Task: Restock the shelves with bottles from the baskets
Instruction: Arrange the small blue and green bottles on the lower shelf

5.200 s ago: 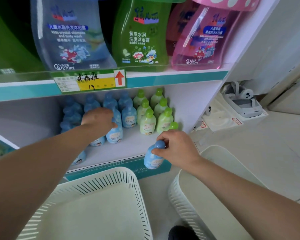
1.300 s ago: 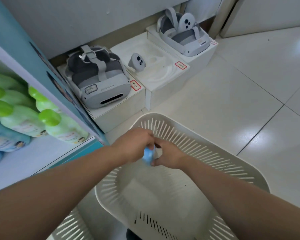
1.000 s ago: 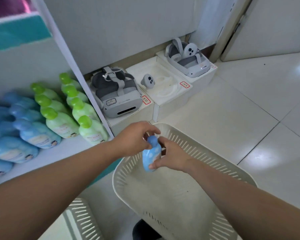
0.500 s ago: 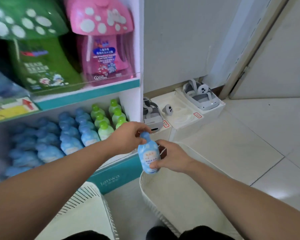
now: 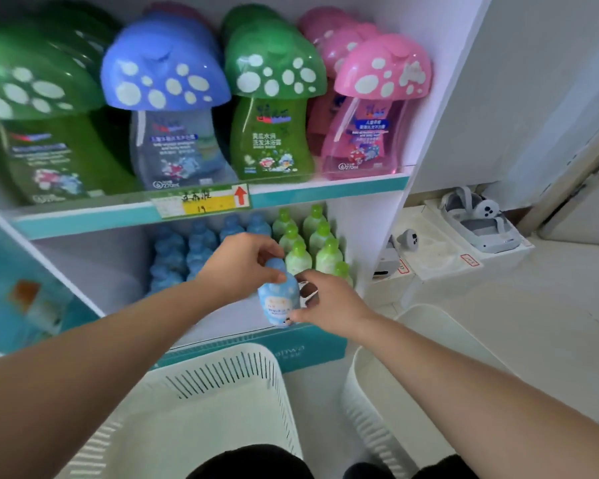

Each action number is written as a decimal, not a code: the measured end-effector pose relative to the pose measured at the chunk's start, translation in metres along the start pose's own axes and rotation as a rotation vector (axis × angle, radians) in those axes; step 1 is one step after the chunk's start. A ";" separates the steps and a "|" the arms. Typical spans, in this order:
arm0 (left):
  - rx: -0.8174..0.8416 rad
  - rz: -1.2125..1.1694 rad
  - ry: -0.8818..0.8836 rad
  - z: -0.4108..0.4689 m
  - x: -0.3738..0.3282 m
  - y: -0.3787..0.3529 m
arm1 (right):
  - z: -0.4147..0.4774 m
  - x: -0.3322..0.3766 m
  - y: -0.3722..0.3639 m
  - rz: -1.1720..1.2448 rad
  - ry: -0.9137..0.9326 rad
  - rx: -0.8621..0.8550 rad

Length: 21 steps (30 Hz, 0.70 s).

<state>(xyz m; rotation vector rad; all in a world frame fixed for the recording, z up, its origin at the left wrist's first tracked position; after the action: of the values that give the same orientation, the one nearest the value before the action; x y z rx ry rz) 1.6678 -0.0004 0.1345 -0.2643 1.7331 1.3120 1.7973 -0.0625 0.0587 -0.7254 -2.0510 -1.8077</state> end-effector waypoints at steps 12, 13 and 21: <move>-0.130 0.010 0.164 -0.017 0.090 0.065 | 0.039 0.052 -0.063 -0.054 0.033 0.082; -0.132 0.010 0.169 -0.018 0.095 0.064 | 0.041 0.053 -0.067 -0.056 0.027 0.086; -0.109 0.094 0.201 -0.016 0.132 0.049 | 0.052 0.052 -0.093 -0.118 0.010 0.131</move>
<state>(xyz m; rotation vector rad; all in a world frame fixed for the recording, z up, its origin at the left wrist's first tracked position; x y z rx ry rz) 1.5546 0.0503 0.0663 -0.3920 1.8625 1.4933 1.7081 -0.0097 0.0024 -0.5693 -2.2234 -1.7134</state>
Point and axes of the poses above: each hand's wrist, its own z-axis towards the middle knuckle, its own y-axis out of the back of the hand, x = y × z, the point moved 6 cm from there along z, towards the middle knuckle, and after that the axes turned 13 degrees about -z, right-handed, at the moved point
